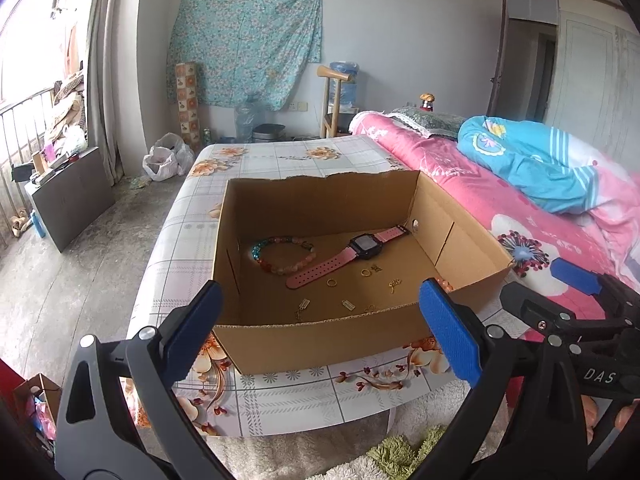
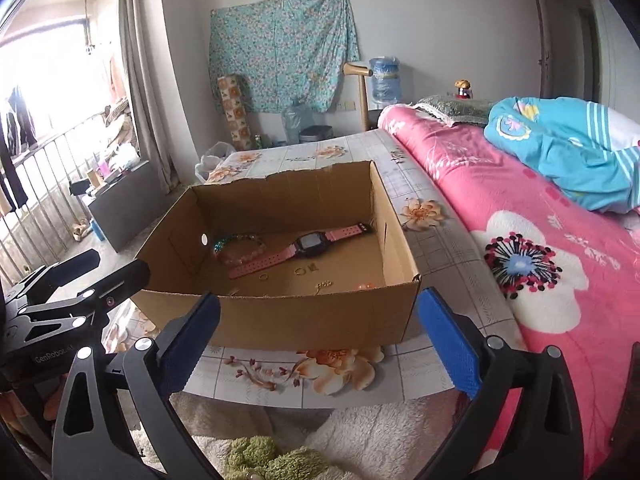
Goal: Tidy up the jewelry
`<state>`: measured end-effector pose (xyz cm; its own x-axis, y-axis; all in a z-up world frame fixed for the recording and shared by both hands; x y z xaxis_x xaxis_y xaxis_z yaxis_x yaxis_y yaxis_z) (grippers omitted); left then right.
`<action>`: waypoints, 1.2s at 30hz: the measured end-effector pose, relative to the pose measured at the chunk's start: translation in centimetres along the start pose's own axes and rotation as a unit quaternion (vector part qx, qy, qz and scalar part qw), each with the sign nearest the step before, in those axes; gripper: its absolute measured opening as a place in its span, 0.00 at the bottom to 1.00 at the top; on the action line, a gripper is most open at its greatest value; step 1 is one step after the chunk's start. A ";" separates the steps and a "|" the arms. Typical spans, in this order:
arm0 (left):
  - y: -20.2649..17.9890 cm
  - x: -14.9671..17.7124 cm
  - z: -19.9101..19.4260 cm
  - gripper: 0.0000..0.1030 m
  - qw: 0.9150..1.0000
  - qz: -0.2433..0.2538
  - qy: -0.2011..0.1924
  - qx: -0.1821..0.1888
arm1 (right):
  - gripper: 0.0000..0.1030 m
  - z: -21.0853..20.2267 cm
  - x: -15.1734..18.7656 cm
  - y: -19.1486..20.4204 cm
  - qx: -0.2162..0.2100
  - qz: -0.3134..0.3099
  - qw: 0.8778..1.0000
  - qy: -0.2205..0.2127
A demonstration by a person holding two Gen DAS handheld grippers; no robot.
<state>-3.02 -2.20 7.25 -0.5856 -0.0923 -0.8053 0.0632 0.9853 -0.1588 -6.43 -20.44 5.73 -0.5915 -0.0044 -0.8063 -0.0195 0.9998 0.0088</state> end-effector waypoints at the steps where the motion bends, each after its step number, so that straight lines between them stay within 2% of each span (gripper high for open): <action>1: -0.1 0.3 0.4 0.92 1.000 -0.004 0.009 -0.005 | 0.94 0.0 0.0 0.1 0.004 0.000 1.000 0.002; 8: 0.4 2.7 3.8 0.92 0.993 -0.032 0.110 -0.028 | 0.94 1.8 1.4 0.2 0.031 -0.002 0.998 0.046; 14: 0.5 3.6 5.3 0.92 0.988 -0.037 0.144 -0.049 | 0.94 4.0 2.6 0.3 0.058 -0.009 0.994 0.097; 23: 0.7 3.7 6.3 0.92 0.985 -0.040 0.156 -0.067 | 0.94 5.4 2.6 0.6 0.058 -0.020 0.991 0.115; 36: 0.9 3.6 7.0 0.92 0.983 -0.044 0.162 -0.070 | 0.94 6.0 2.5 0.9 0.054 -0.024 0.990 0.125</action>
<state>0.57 -2.69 0.19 -0.8118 -0.1504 -0.5643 -0.0988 0.9877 -0.1211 -3.04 -19.44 0.18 -0.7729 -0.0436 -0.6330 0.0265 0.9945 -0.1009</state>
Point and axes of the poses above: each gripper's, at about its wrist camera, not at the fingertips, and z roughly the way its jaws point, y to its left, x to its underside, the point moved 1 cm from there along z, roughly the way its jaws point, and after that the axes turned 6 degrees about -z, right-handed, at the moved point
